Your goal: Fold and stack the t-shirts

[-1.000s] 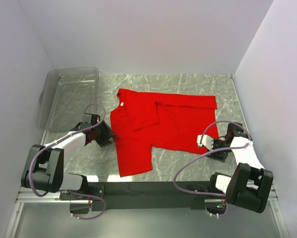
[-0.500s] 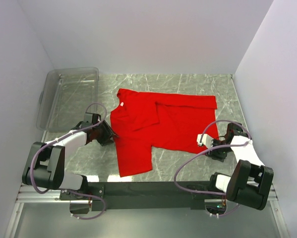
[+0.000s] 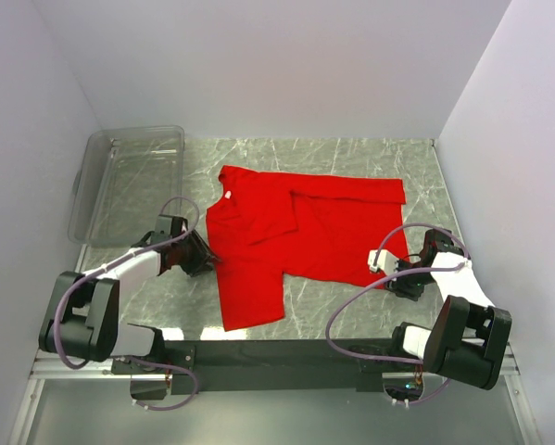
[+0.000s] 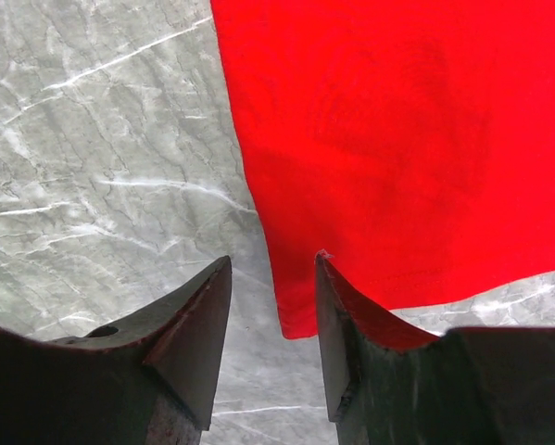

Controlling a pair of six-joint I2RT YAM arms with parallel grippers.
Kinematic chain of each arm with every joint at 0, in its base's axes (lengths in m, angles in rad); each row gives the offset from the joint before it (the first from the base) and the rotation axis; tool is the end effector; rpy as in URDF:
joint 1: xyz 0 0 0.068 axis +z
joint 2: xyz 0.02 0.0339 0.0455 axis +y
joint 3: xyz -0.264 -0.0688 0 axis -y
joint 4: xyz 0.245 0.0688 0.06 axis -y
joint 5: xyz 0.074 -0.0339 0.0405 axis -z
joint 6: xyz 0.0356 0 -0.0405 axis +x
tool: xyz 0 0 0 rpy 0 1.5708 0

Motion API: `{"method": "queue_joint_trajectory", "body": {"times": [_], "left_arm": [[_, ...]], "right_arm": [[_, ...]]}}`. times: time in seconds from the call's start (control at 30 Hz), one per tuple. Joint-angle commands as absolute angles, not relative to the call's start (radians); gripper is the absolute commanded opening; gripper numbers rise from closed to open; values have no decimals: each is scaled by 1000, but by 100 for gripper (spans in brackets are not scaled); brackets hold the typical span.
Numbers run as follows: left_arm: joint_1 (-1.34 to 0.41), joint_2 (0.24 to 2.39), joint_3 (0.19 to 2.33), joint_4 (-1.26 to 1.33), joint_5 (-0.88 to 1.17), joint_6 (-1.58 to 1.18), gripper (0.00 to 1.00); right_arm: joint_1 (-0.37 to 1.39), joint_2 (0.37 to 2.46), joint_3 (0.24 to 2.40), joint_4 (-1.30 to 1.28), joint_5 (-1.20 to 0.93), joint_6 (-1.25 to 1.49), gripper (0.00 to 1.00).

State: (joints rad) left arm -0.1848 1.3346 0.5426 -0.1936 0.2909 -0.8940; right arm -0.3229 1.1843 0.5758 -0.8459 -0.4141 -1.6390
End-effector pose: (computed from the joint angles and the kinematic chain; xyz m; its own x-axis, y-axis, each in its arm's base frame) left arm 0.2269 -0.0528 0.1478 -0.7718 -0.6155 -0.1596 -0.4310 0.6909 -0.5804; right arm 0.1640 -0.0398 0.1613 -0.1814 -0.9024 -0.3908 -0.9565 0.2543 -0.1431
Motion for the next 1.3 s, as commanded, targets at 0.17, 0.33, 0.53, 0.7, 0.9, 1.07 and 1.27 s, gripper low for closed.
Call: {"method": "queue_joint_trajectory", "body": {"times": [0.17, 0.33, 0.53, 0.7, 0.9, 1.07, 1.27], "left_arm": [[-190, 1417, 572, -115, 290, -882, 40], [-190, 1442, 581, -87, 293, -879, 20], [-190, 1427, 577, -84, 298, -868, 1], [-190, 1414, 577, -89, 308, -861, 1], [-190, 1376, 594, -97, 319, -845, 1], [-189, 1303, 597, -83, 313, -822, 1], [-187, 1290, 603, -69, 339, -811, 1]], "right_arm": [[-316, 1181, 603, -851, -451, -1641, 46], [-316, 1204, 606, -848, -462, -1647, 41], [-304, 1252, 617, -827, -454, -1638, 30], [-290, 1273, 630, -798, -462, -1583, 13], [-322, 1233, 721, -906, -509, -1568, 0], [-373, 1163, 827, -1044, -589, -1566, 0], [-405, 1103, 865, -1078, -653, -1519, 0]]}}
